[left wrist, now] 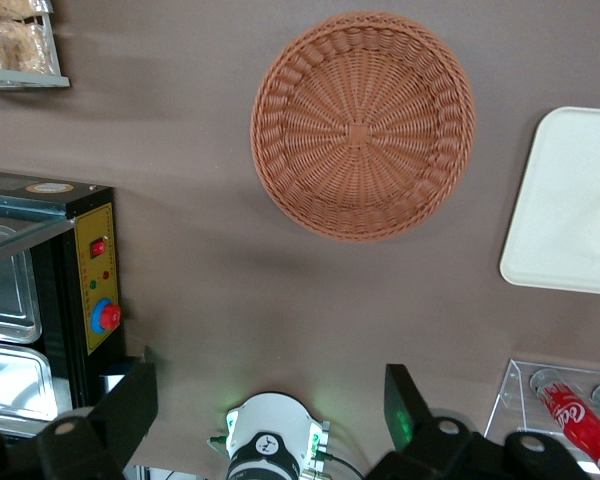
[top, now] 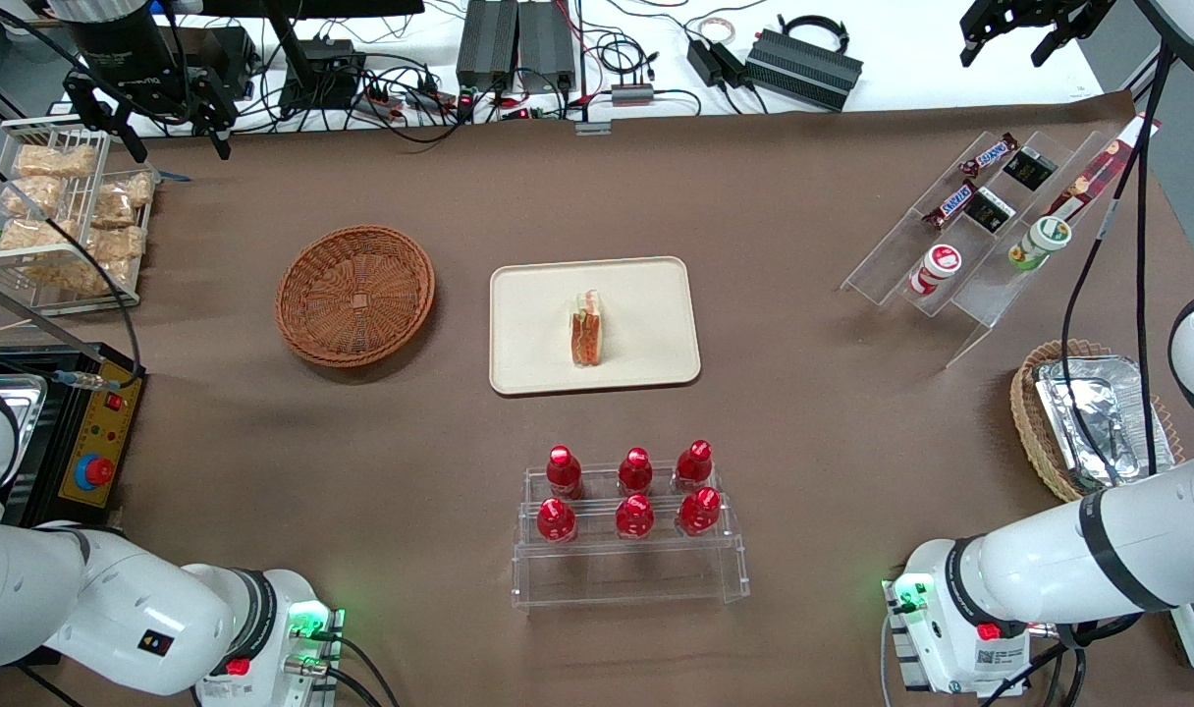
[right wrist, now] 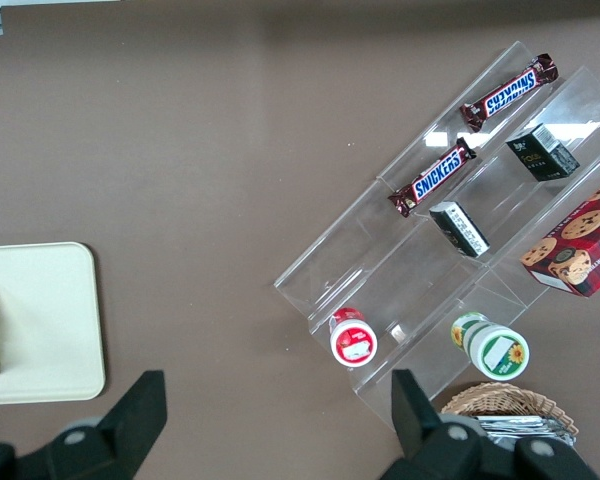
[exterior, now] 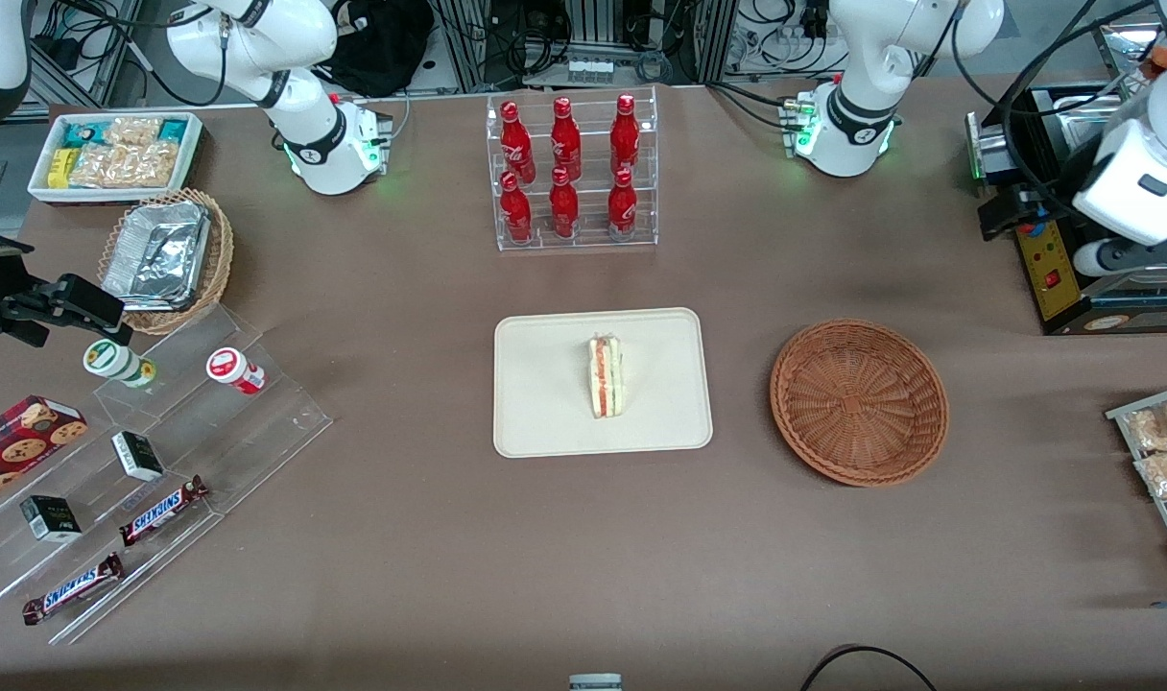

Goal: Place sandwich from basket to tray

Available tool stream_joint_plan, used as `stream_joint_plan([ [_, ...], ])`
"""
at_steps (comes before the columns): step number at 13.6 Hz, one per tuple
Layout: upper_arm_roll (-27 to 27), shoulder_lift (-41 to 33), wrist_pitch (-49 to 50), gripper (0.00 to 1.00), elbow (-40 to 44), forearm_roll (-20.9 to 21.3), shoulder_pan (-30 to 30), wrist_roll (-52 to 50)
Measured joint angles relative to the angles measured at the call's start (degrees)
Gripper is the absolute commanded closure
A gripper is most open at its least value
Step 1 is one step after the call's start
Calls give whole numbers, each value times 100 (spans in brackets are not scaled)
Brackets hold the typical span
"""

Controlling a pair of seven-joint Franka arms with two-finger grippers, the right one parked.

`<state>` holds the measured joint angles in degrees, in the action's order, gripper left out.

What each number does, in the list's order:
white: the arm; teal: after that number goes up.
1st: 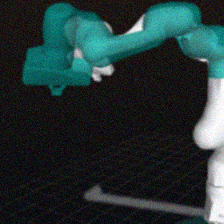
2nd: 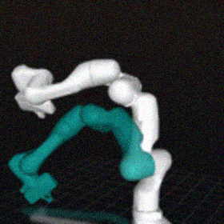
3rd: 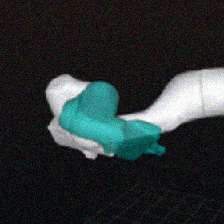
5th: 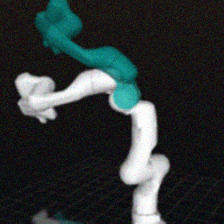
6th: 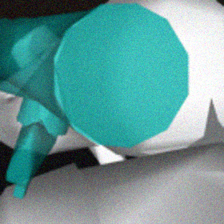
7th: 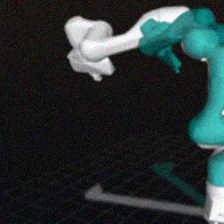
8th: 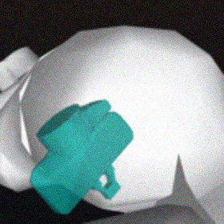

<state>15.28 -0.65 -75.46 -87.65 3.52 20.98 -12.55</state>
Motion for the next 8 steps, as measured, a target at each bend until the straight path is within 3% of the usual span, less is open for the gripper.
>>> stream_joint_plan([
  [4, -2040, 73, -42, 0, 159, 1, -1991, 191],
  [5, -2334, 73, -42, 0, 197, 1, -2326, 335],
  [8, -2440, 73, -58, 0, 252, 2, -2579, 512],
])
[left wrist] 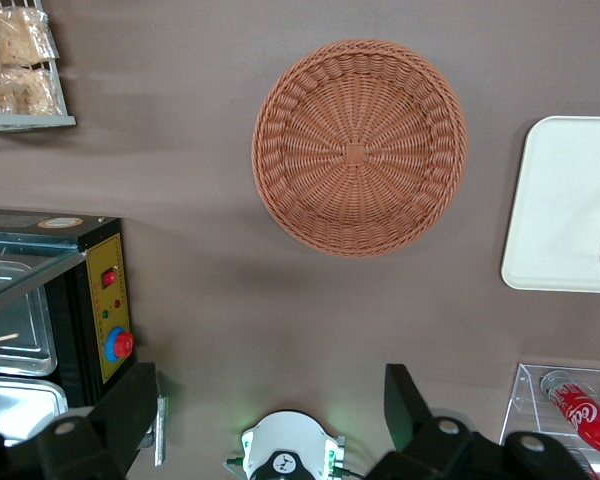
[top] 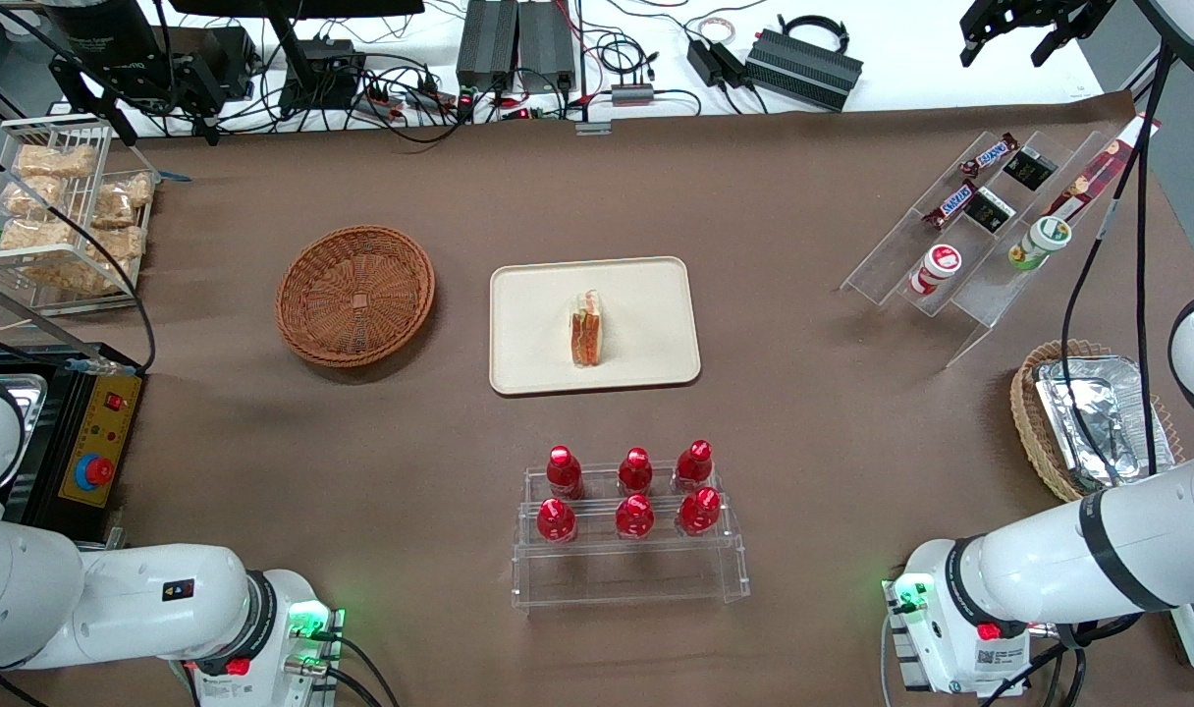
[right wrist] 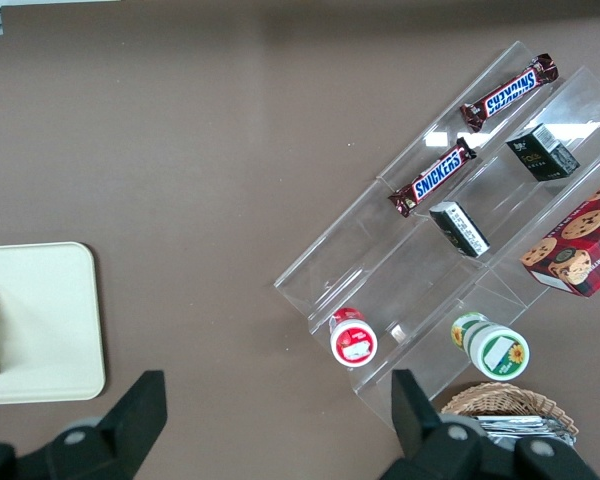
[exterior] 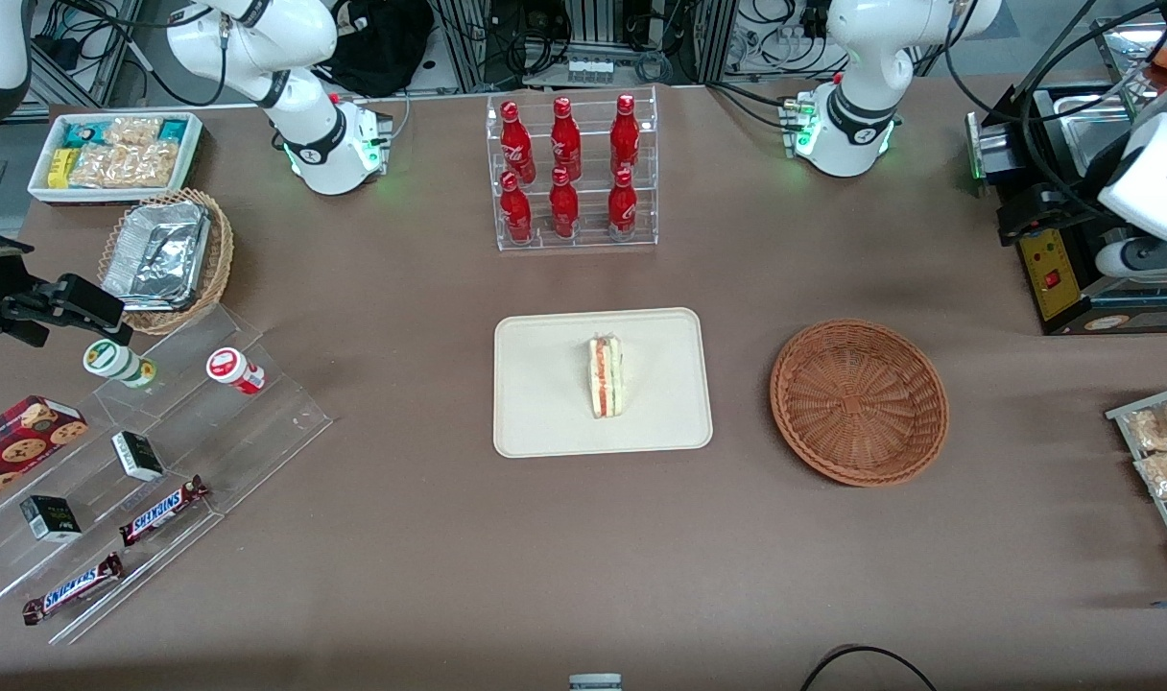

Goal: Place sandwich from basket to tray

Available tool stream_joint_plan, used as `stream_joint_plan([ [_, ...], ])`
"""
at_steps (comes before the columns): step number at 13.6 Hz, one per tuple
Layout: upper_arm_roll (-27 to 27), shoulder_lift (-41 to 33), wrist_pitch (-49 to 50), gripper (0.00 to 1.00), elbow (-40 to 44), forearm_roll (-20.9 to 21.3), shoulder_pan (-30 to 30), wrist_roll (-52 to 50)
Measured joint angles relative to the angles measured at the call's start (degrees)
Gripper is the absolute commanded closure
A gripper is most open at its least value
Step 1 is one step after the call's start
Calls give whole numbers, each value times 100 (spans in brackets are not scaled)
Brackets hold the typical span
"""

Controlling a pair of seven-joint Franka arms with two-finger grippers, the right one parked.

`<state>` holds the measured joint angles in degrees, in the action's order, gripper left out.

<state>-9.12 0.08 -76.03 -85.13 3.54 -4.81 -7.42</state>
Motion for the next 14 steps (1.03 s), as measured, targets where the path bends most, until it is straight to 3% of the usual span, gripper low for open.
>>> stream_joint_plan([
  [14, -38, 61, -310, 0, 8, 0, -79, 5],
])
